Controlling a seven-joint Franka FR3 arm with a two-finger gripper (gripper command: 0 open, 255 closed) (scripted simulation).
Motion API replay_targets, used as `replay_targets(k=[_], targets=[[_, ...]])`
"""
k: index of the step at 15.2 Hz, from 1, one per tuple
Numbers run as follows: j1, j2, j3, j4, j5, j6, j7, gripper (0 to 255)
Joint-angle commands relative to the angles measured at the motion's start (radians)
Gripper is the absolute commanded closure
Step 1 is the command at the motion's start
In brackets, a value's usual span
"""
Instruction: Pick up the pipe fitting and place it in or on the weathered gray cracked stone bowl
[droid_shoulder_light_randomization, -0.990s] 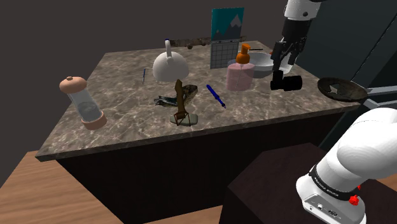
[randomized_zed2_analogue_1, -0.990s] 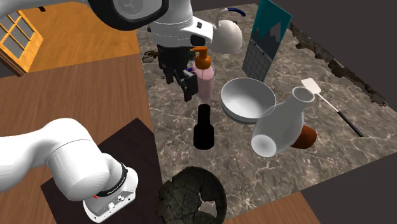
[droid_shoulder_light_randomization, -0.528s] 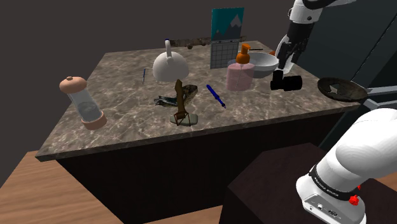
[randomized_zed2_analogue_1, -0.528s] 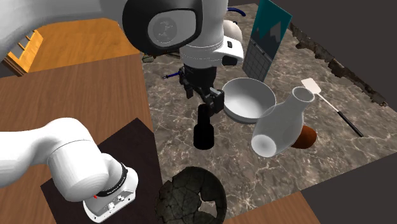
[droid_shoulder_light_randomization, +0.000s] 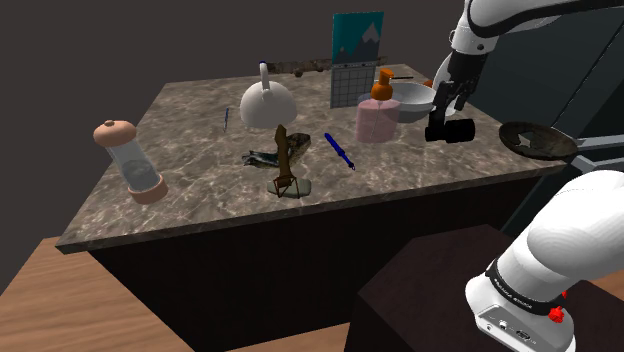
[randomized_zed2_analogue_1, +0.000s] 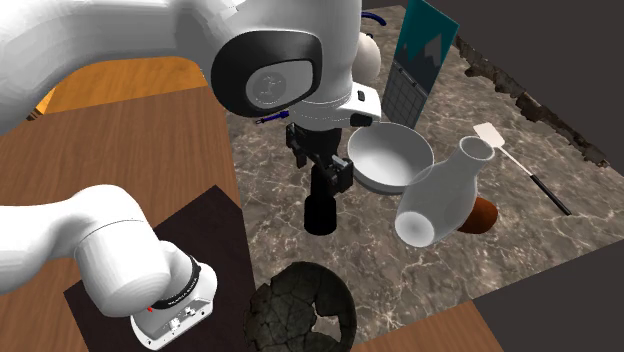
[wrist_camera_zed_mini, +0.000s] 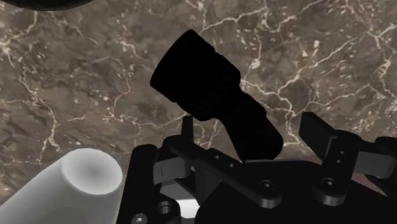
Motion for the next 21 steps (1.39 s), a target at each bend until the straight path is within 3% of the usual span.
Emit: replay_targets(k=[1,6,7,16,17,19,21], targets=[[0.0,0.001,-0.001,-0.006,-0.001,0.008,0.0,0],[0.0,0.002,-0.001,-0.006,-0.001,0.008,0.0,0],[0.0,0.002,-0.001,-0.006,-0.001,0.008,0.0,255],[0.0,0.002,-0.001,-0.006,-0.001,0.008,0.0,255],[0.0,0.002,-0.001,-0.006,-0.001,0.008,0.0,0],[-0.004,0.048,0.057,0.038,-0.04,0.034,0.087,0],[-0.007,0.061,0.067,0.037,-0.051,0.052,0.106,0]])
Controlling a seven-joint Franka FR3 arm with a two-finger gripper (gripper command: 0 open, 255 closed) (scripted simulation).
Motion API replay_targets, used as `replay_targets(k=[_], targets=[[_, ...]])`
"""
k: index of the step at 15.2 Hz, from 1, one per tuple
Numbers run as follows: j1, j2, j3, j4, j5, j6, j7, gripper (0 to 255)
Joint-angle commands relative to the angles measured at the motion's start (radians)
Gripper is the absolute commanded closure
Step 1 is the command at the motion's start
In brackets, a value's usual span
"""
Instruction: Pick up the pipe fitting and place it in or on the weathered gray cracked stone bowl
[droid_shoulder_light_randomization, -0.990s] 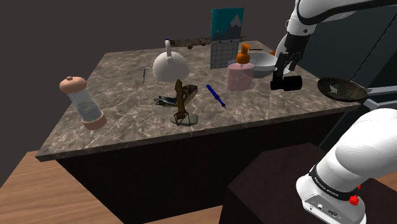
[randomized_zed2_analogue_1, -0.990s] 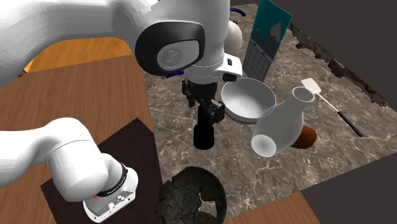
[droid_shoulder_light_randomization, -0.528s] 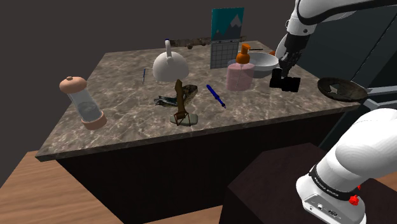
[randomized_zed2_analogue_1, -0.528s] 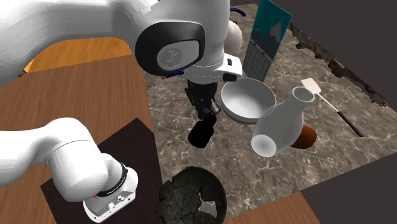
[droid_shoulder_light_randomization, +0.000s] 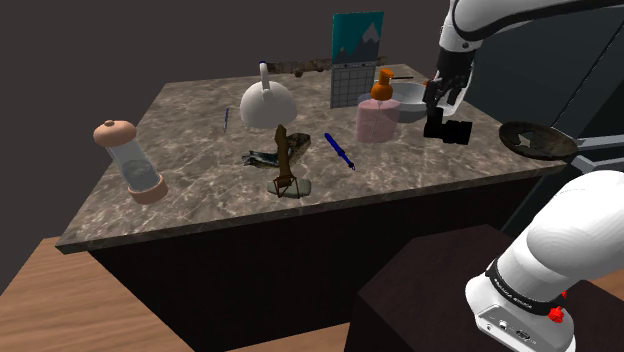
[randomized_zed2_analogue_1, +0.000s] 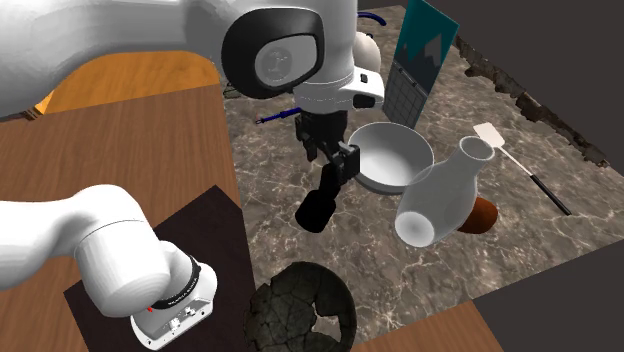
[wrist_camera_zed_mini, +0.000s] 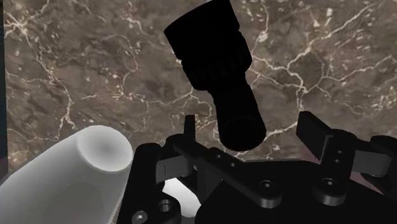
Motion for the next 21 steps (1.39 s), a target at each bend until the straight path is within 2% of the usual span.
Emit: replay_targets(k=[1,6,14,15,21], targets=[[-0.003,0.007,0.006,-0.012,-0.01,0.022,0.015,0],[-0.008,0.024,-0.009,-0.073,-0.021,0.101,0.018,0],[-0.008,0.024,-0.009,-0.073,-0.021,0.101,0.018,0],[-0.008,0.024,-0.009,-0.073,-0.021,0.101,0.018,255],[-0.008,0.024,-0.009,-0.073,-0.021,0.101,0.018,255]])
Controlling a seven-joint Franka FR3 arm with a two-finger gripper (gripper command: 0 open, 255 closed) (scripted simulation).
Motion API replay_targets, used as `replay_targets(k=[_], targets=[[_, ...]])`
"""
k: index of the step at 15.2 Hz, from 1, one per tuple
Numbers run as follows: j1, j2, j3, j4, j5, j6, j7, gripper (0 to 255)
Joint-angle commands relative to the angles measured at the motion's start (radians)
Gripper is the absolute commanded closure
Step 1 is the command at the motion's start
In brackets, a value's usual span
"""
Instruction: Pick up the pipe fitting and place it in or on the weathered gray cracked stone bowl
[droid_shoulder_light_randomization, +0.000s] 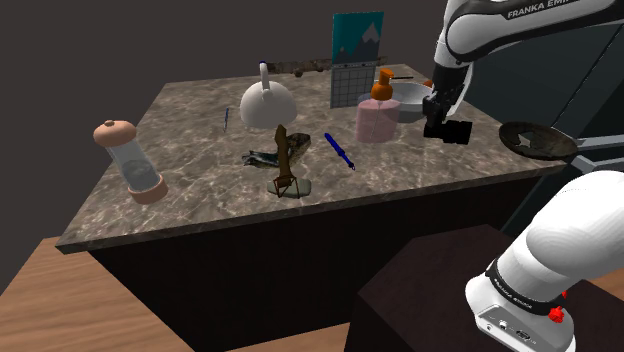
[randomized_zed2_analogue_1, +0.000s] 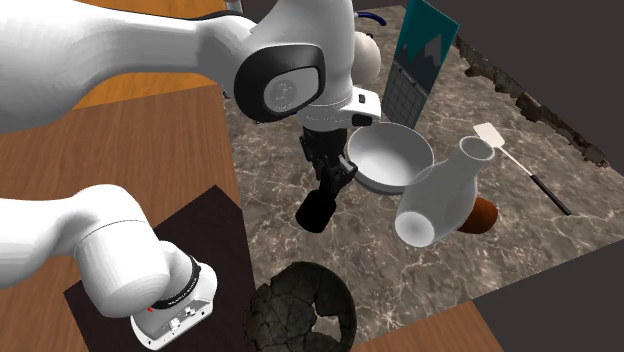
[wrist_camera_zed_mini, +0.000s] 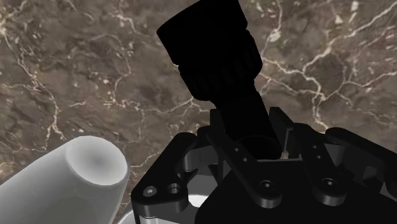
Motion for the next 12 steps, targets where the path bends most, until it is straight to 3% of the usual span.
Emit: replay_targets(k=[1,12], targets=[[0.0,0.0,0.0,0.0,0.0,0.0,0.0,255],[0.005,-0.018,0.014,0.107,0.014,-0.124,-0.014,255]])
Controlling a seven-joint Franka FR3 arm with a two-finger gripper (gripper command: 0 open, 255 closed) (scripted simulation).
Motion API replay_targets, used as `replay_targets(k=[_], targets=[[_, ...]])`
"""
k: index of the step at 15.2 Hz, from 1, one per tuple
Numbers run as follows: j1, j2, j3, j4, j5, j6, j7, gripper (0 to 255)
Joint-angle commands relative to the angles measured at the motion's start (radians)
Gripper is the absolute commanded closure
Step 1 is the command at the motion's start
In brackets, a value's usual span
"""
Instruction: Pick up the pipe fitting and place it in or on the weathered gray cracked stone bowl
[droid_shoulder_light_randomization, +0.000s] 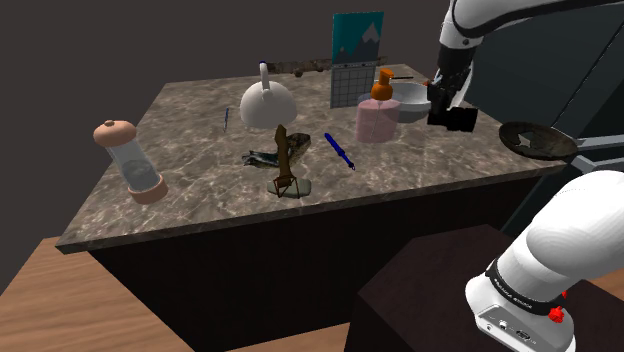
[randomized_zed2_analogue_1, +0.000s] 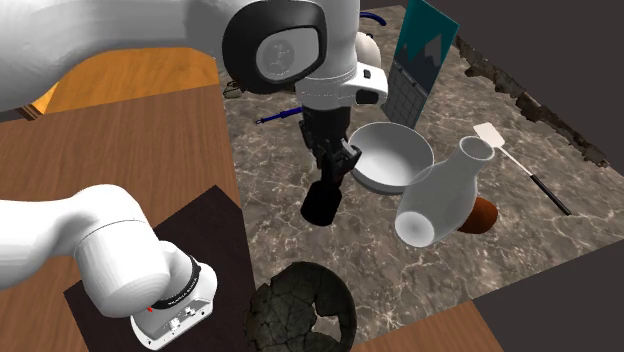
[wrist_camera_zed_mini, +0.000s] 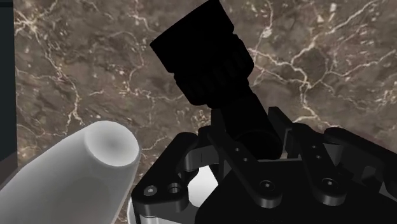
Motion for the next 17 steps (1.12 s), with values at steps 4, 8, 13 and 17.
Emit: replay_targets(k=[4,8,13,17], targets=[[0.003,-0.003,0.008,0.067,0.008,-0.069,-0.008,255],[0.005,-0.001,0.013,0.122,0.013,-0.122,-0.014,255],[0.008,0.007,0.019,0.194,0.02,-0.187,-0.023,255],[-0.018,-0.064,-0.014,0.169,-0.009,-0.223,-0.076,255]])
